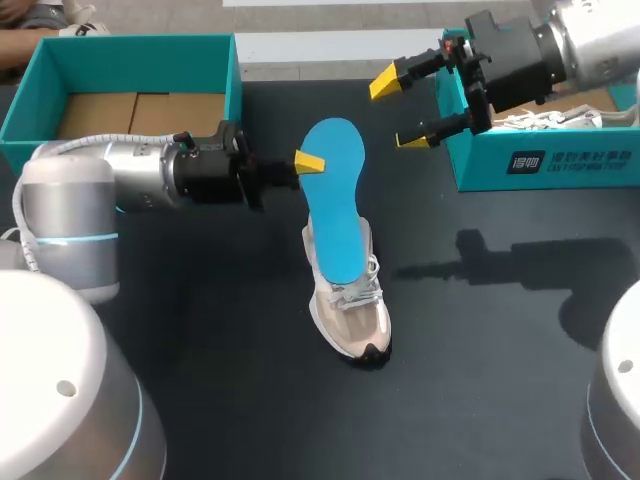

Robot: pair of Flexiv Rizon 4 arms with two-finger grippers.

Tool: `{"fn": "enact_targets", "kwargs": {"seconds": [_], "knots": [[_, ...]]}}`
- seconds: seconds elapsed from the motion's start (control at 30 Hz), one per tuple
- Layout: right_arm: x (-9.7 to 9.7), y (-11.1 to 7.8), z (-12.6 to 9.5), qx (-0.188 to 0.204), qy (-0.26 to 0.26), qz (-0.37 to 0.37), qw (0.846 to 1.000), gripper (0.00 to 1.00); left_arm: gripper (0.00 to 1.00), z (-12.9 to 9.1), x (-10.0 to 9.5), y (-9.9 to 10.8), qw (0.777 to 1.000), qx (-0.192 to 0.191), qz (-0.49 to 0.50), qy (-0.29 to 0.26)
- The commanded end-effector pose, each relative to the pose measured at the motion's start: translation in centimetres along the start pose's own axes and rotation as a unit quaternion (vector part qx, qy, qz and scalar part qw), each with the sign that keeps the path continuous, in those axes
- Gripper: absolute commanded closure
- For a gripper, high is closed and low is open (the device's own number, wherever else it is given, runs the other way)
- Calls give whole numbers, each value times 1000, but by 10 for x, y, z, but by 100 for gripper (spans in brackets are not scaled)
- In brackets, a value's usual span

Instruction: Take the shoe out of the shoebox, open the shoe tongue, remove and reinsert the insole, then place the shoe into the shoebox

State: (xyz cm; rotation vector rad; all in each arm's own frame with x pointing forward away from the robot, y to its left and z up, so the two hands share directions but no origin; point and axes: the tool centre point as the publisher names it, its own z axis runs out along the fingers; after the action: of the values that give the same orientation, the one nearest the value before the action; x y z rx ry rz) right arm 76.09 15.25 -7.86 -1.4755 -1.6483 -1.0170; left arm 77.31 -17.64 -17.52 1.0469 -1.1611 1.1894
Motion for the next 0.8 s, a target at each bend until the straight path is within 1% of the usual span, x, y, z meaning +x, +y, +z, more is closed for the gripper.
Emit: {"fn": "enact_targets", "kwargs": {"seconds": [0.03, 0.07, 0.27, 0.37, 0.43, 0.6, 0.63, 0.67, 0.7, 0.73, 0.77, 0.8], "knots": [[16, -5, -3, -14, -192, 18, 981, 0, 100, -2, 6, 1, 1000, 3, 3, -3], [18, -5, -5, -25, -220, 26, 975, 0, 100, -3, 8, 2, 1000, 3, 3, -3], [18, -5, -5, -25, -220, 26, 975, 0, 100, -3, 15, 4, 1000, 5, 5, -10], [18, -5, -5, -25, -220, 26, 975, 0, 100, -4, 16, 4, 1000, 9, 0, -12], [18, -5, -5, -25, -220, 26, 975, 0, 100, -4, 14, 3, 1000, 21, -9, -14], [18, -5, -5, -25, -220, 26, 975, 0, 100, -4, 14, 3, 1000, 21, -9, -14], [16, -3, -2, -39, -257, 16, 965, 0, 100, -4, 14, 3, 1000, 21, -9, -14], [15, -2, 1, -39, -298, 8, 954, 0, 100, -4, 14, 3, 1000, 21, -9, -14], [14, 0, 4, -55, -339, -14, 939, 0, 100, -4, 14, 3, 1000, 21, -9, -14], [13, 1, 7, -60, -360, -22, 931, 0, 100, -4, 14, 3, 1000, 21, -9, -14], [13, 1, 11, -72, -374, -45, 923, 0, 100, -4, 14, 3, 1000, 21, -9, -14], [13, 1, 15, -70, -398, -47, 913, 0, 100, -4, 14, 3, 1000, 21, -9, -14]]}}
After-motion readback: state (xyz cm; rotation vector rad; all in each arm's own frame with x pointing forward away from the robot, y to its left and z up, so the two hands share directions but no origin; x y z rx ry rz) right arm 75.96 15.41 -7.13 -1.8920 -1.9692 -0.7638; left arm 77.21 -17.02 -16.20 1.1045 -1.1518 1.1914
